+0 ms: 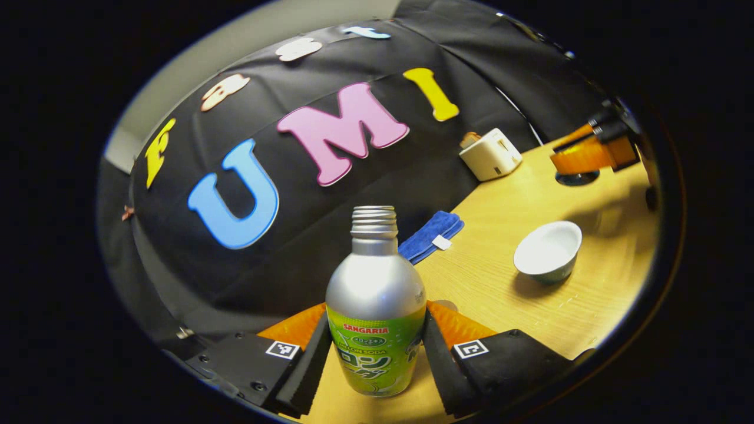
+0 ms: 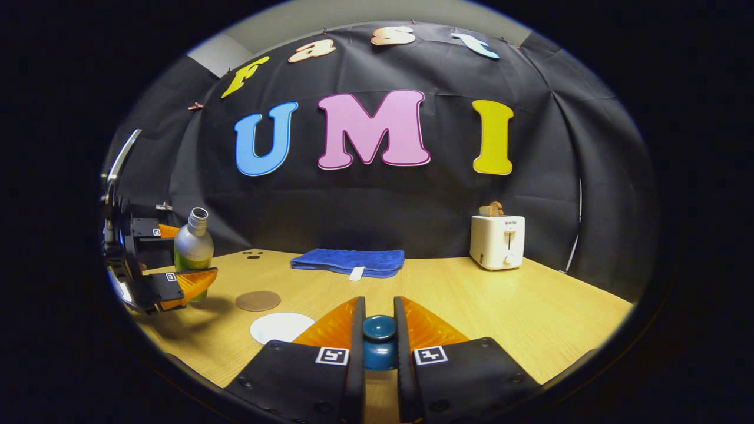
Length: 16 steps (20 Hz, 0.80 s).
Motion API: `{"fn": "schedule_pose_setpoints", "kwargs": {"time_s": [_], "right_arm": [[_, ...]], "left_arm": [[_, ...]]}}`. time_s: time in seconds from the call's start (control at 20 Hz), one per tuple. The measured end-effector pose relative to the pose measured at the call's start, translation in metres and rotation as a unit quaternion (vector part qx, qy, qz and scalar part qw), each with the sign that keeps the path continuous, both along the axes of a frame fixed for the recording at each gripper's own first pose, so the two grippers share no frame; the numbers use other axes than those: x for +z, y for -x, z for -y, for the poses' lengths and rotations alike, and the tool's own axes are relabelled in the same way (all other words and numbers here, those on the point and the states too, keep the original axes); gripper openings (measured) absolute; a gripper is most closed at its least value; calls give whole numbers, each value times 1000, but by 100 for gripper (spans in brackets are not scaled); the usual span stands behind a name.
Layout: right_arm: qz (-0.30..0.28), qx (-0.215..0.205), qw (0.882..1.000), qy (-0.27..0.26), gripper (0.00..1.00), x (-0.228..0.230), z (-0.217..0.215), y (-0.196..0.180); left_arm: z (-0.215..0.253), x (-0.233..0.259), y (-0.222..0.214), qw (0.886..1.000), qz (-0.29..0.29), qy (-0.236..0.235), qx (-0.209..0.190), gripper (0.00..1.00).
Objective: Open the teacup lid with one hand, grasp the water bottle and pour water into the teacup with the other hand; after pouring, place the water bottle on the coaster and then close the teacup lid.
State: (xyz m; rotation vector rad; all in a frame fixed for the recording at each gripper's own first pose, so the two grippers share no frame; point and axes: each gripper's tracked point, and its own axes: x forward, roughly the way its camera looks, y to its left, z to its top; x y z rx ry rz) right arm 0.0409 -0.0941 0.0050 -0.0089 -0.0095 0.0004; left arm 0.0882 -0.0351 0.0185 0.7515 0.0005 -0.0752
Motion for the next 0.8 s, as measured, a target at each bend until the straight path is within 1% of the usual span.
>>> {"fn": "schedule_pose_setpoints", "kwargs": {"time_s": [0.15,0.2,0.3,0.35,0.45,0.65,0.8], "right_arm": [[0,-5,1000,0,25,0,10,-1],[0,-7,1000,0,25,0,13,-2],[1,-12,1000,0,25,1,17,-3],[1,-12,1000,0,25,1,18,-3],[0,-11,1000,0,25,1,18,-3],[1,-8,1000,0,25,1,16,-2],[1,-8,1000,0,25,1,16,-3]], "left_arm": [[10,2,-4,997,-7,-80,-18,80],[15,4,-6,993,-8,-115,-27,80],[28,2,-7,982,-5,-183,-45,80],[32,0,-9,977,-7,-208,-55,80],[40,-7,-11,967,-14,-243,-70,80],[52,-19,-19,949,-29,-300,-89,80],[57,-22,-24,933,-37,-345,-101,80]]}}
